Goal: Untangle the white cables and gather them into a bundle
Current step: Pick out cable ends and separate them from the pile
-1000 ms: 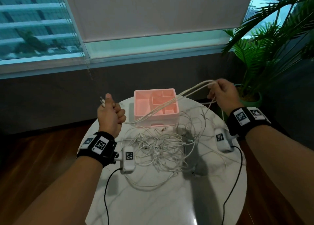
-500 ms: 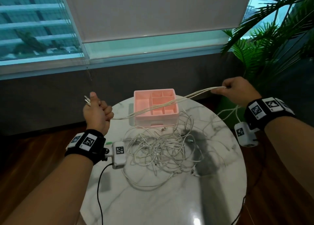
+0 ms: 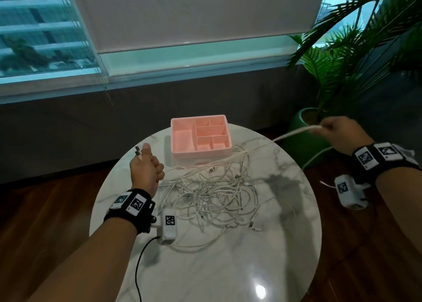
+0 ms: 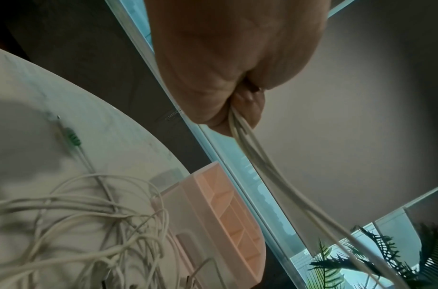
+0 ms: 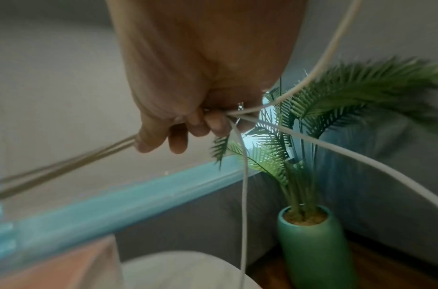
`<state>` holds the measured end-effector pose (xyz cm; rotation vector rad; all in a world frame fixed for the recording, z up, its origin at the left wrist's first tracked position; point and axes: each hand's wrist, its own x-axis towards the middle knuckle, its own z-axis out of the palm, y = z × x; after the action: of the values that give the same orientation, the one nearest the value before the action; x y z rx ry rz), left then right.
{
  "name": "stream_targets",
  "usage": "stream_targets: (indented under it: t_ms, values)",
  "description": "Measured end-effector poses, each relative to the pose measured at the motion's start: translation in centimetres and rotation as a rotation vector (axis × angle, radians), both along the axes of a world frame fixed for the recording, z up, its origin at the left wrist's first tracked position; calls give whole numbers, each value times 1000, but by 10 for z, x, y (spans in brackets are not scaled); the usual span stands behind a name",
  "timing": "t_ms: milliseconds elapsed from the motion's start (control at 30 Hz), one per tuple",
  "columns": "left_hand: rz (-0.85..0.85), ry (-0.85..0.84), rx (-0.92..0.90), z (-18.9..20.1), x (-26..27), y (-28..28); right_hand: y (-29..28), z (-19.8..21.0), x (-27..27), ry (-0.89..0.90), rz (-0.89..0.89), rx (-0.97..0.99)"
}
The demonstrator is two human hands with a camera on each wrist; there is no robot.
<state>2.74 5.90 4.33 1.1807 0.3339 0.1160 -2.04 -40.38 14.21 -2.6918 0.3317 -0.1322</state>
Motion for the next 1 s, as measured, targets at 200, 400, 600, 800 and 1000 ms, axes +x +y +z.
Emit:
stream_targets:
  t_ms: [200,400,600,800,1000]
  values:
    - [-37,69,-59,-9,-8,-20,-39,-64,-33,314,-48,-186]
    - [-101,59,21,-16,-22,-42,-47,-130,-74,624,-126,-265]
    - [-155,44,237,-19,-31,-49,-32,-180,-110,727,-146,-225]
    - [-152,-18,388,-12,-32,-51,-15,-205,-129,731,-171,-204]
    - [-168,-163,612,-10,-34,-50,-2,-222,-138,724,-187,-162]
